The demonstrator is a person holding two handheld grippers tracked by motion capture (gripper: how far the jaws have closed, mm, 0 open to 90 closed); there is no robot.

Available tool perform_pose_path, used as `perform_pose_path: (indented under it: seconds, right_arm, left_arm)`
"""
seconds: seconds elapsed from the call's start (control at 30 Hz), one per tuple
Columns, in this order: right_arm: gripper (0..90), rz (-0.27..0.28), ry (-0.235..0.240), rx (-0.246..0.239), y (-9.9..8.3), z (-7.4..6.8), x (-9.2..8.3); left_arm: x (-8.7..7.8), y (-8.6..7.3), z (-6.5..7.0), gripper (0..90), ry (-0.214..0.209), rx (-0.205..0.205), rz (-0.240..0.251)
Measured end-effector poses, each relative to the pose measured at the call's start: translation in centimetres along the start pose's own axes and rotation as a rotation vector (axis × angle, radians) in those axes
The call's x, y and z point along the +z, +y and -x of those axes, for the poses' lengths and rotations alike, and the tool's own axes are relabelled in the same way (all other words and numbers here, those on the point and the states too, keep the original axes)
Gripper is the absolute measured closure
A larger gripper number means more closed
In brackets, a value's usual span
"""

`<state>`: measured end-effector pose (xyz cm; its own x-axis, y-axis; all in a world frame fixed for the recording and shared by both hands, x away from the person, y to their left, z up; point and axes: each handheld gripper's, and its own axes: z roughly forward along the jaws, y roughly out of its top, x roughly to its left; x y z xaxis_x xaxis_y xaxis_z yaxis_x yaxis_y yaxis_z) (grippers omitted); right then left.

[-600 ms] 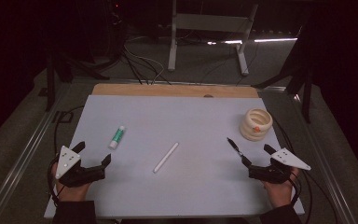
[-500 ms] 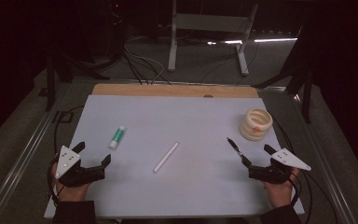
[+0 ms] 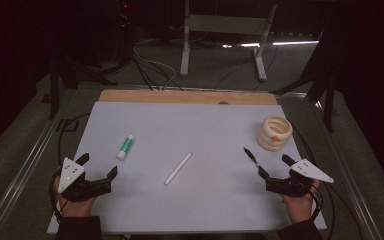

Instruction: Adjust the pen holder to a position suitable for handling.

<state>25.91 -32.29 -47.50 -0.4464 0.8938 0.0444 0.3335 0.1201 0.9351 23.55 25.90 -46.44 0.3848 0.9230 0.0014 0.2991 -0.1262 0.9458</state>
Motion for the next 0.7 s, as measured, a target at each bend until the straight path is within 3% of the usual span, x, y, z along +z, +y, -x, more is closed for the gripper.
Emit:
perform_pose_path:
  seconds: [0.33,0.7]
  right_arm:
    - [0.0,0.011,-0.021,0.013,1.4,0.0,-0.6]
    - [0.0,-0.011,-0.018,0.009,3.6,0.0,-0.2]
  left_arm:
    - [0.2,0.1,-0.2,0.3,-0.002,-0.026,0.006]
    - [0.5,-0.4,0.1,0.3,0.006,-0.014,-0.017]
